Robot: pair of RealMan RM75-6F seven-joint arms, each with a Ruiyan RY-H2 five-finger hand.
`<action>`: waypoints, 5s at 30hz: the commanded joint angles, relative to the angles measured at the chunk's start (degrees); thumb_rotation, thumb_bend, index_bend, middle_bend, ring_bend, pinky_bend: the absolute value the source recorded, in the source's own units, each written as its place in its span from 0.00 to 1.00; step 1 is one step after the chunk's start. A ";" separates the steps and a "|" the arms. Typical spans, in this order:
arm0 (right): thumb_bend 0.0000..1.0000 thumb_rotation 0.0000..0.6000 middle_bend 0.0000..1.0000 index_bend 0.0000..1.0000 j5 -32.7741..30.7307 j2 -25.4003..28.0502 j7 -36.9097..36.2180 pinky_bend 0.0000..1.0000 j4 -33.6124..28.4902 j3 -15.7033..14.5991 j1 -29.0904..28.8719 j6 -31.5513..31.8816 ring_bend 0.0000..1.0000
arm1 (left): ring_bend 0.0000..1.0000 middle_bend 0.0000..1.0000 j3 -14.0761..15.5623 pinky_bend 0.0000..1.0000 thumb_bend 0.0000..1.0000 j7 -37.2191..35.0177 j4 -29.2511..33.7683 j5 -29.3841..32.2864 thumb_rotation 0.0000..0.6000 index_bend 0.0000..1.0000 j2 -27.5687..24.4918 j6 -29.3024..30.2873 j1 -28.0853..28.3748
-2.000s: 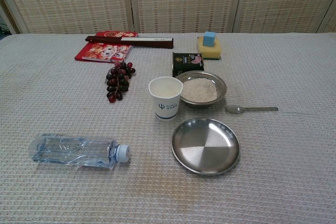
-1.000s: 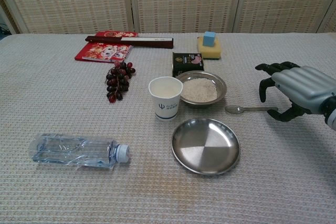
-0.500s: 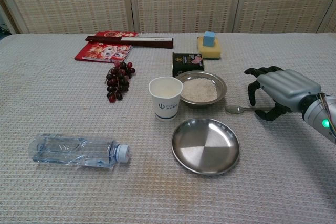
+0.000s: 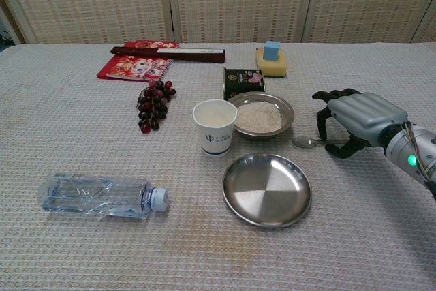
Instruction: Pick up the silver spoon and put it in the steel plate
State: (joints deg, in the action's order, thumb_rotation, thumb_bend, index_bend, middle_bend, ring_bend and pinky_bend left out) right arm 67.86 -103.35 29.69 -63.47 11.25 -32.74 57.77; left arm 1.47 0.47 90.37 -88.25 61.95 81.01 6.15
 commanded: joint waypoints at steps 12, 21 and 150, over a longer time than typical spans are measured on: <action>0.31 1.00 0.08 0.55 -0.81 -0.16 0.08 0.00 0.40 -0.62 -0.30 0.34 0.00 | 0.00 0.00 0.00 0.16 0.46 0.40 0.17 0.32 1.00 0.00 0.01 -0.36 0.04; 0.32 1.00 0.38 0.71 2.85 -1.07 -2.23 0.04 2.08 -1.95 0.01 3.78 0.03 | 0.00 0.00 0.05 0.16 0.46 0.29 0.25 0.33 1.00 0.00 -0.06 -0.49 0.07; 0.35 1.00 0.58 0.96 -19.70 8.69 2.00 0.09 -8.60 4.18 -17.60 -10.27 0.17 | 0.00 0.00 0.39 0.16 0.46 -1.14 0.65 0.43 1.00 0.00 -0.95 -0.87 -0.13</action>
State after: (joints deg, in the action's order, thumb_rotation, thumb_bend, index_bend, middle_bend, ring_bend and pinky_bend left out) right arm 47.87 -94.83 31.99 -71.69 15.49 -50.32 47.18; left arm 1.79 -0.56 91.06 -87.75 61.06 80.06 6.09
